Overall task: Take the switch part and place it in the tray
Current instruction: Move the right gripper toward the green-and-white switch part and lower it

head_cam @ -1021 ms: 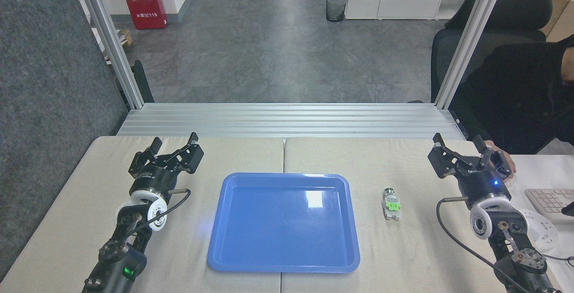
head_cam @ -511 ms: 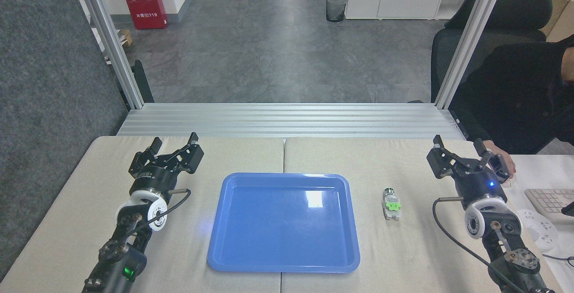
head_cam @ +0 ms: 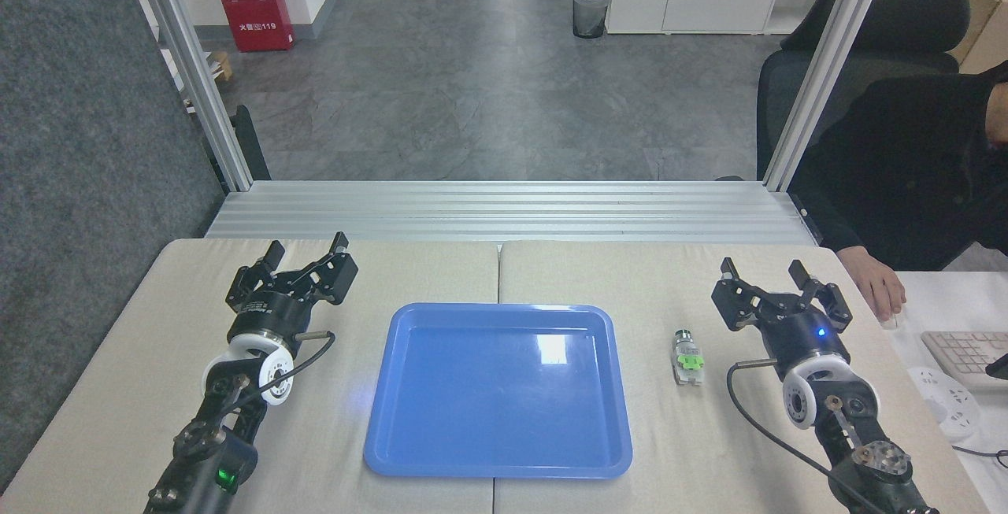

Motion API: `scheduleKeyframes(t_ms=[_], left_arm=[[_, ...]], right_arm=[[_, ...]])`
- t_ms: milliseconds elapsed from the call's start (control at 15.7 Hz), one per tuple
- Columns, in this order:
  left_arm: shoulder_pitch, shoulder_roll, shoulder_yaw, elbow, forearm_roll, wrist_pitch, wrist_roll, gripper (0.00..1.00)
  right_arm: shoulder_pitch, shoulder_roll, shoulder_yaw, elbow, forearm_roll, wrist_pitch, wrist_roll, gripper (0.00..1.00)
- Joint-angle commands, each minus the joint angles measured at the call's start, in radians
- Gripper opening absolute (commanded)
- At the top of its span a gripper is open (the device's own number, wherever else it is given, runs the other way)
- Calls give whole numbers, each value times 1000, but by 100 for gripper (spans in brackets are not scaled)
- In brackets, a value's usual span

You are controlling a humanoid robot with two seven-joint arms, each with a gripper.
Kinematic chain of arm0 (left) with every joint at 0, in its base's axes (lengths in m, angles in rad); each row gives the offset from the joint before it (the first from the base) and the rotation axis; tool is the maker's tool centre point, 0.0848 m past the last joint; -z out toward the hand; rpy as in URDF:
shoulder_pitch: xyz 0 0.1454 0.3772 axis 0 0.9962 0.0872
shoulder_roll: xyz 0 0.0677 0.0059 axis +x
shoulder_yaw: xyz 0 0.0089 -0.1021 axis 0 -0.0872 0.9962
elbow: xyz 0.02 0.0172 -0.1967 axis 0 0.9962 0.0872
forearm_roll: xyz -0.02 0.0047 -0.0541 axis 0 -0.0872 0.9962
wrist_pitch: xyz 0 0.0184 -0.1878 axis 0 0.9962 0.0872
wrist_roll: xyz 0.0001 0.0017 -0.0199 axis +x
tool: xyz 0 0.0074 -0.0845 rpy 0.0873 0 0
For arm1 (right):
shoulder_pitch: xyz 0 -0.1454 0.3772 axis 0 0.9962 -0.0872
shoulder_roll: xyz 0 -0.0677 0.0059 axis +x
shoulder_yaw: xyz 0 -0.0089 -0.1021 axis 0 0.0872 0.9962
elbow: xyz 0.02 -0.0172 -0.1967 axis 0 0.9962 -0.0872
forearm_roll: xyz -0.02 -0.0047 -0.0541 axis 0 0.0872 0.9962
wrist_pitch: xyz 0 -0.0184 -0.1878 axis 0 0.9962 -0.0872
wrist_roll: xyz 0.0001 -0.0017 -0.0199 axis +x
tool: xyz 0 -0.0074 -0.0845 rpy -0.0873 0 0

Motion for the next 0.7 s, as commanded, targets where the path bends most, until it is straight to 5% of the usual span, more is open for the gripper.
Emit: scheduleKeyframes(t_ms=[0,319,638], left_arm=[[0,0,0,0,0,0,1,100],[0,0,1,0,0,0,1,100],[0,0,1,0,0,0,1,100]], right_arm=[[2,54,97,51,3,-4,46,98],[14,95,143,95,7,-3,109,98],[51,144,139,164,104,5,118,96]])
